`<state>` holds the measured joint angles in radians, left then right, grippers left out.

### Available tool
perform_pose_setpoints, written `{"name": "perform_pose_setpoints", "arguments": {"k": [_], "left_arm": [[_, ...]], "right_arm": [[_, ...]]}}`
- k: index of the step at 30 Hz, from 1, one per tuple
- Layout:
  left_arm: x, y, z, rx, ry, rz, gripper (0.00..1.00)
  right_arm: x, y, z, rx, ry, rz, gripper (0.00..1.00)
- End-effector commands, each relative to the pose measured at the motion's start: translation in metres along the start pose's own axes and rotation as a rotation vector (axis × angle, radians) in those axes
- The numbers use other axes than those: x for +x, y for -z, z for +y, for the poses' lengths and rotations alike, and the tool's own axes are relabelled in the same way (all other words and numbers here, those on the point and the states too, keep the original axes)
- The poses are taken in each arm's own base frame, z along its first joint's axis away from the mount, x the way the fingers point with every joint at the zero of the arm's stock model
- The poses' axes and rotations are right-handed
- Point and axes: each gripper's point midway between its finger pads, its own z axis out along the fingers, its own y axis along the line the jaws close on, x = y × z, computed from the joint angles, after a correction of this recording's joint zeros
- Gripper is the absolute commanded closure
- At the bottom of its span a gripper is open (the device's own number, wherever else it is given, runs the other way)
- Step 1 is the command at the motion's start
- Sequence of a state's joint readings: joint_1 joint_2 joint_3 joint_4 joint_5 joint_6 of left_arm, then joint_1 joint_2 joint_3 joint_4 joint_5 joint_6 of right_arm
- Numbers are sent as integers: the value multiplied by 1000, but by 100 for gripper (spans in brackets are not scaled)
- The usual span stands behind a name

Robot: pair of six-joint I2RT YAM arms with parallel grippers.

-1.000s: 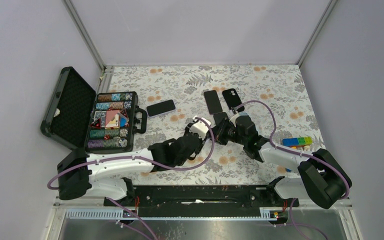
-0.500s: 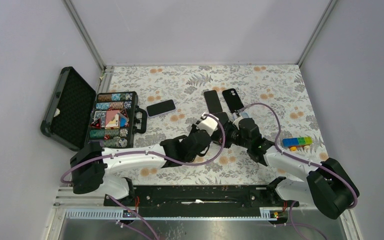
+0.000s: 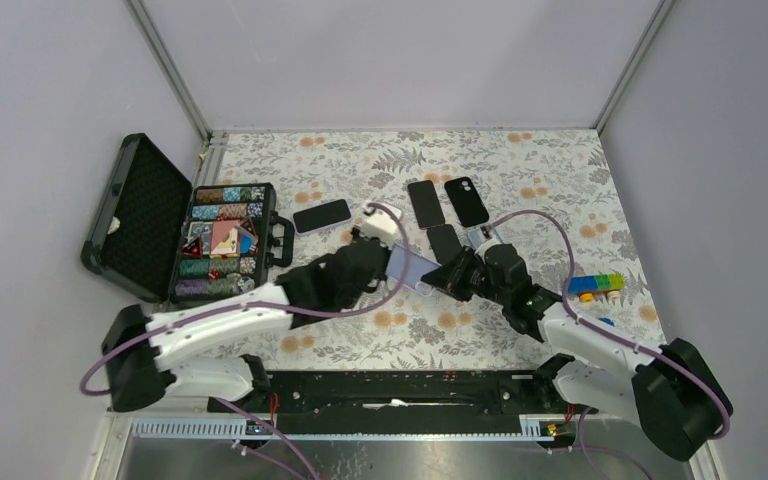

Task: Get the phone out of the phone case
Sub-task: Remove the phone case from the phone, then place the phone case at the center of the board.

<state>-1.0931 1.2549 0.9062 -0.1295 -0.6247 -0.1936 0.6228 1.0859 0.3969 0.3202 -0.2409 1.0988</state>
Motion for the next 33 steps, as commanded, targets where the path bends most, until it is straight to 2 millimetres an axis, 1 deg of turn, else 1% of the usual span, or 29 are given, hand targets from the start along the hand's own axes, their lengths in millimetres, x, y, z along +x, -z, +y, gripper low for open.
{"name": "perform_pose_setpoints", "arguments": {"k": [1, 2, 3, 4, 6, 8, 10, 11, 14, 16, 17, 18, 19, 20, 22, 25, 26, 28, 30, 32, 33], "left_arm": [[-62, 35, 40, 0, 124, -178, 100], [-65, 40, 47, 11, 157, -183, 100], [-67, 44, 51, 24, 189, -185, 100], [-68, 48, 53, 44, 212, -187, 100], [-71, 54, 53, 73, 229, -208, 100], [-72, 55, 56, 65, 231, -229, 100], [-72, 54, 63, 32, 236, -252, 100], [-73, 54, 65, 25, 242, -264, 100], [-80, 53, 72, 25, 267, -302, 100], [-79, 50, 77, 8, 263, -306, 100], [-85, 50, 79, 0, 270, -327, 100], [-86, 49, 83, -18, 274, -336, 100], [-88, 48, 86, -30, 276, -343, 100], [-89, 48, 87, -33, 272, -350, 100], [-92, 48, 89, -40, 273, -366, 100], [-93, 47, 91, -55, 262, -376, 100], [-93, 47, 95, -72, 261, -378, 100], [-94, 47, 97, -79, 255, -382, 100], [-95, 47, 98, -81, 251, -379, 100], [-91, 47, 99, -84, 247, -374, 100], [-89, 47, 100, -84, 248, -374, 100]], "right_arm": [[-15, 11, -9, 46, 114, -94, 100], [-20, 13, -15, 77, 141, -101, 100], [-28, 17, -22, 113, 129, -115, 100], [-31, 20, -23, 113, 124, -111, 100], [-39, 24, -21, 103, 128, -143, 100], [-46, 24, -16, 99, 133, -168, 100], [-55, 17, -10, 93, 116, -197, 100], [-62, 12, -1, 72, 101, -214, 100], [-83, -18, 19, 38, 37, -241, 100], [-97, -45, 29, 18, -29, -248, 100], [-105, -61, 35, -7, -58, -258, 100], [-112, -75, 36, -16, -92, -270, 100], [-121, -92, 29, 2, -128, -293, 100], [-131, -103, 28, 8, -148, -328, 100], [-150, -120, 23, 36, -188, -398, 100], [-171, -143, 12, 74, -244, -473, 100], [-178, -149, 13, 77, -249, -494, 100], [-184, -161, 6, 109, -256, -510, 97], [-183, -174, -5, 149, -265, -496, 96], [-175, -186, -12, 163, -283, -468, 96], [-168, -190, -15, 178, -283, -456, 94]]}}
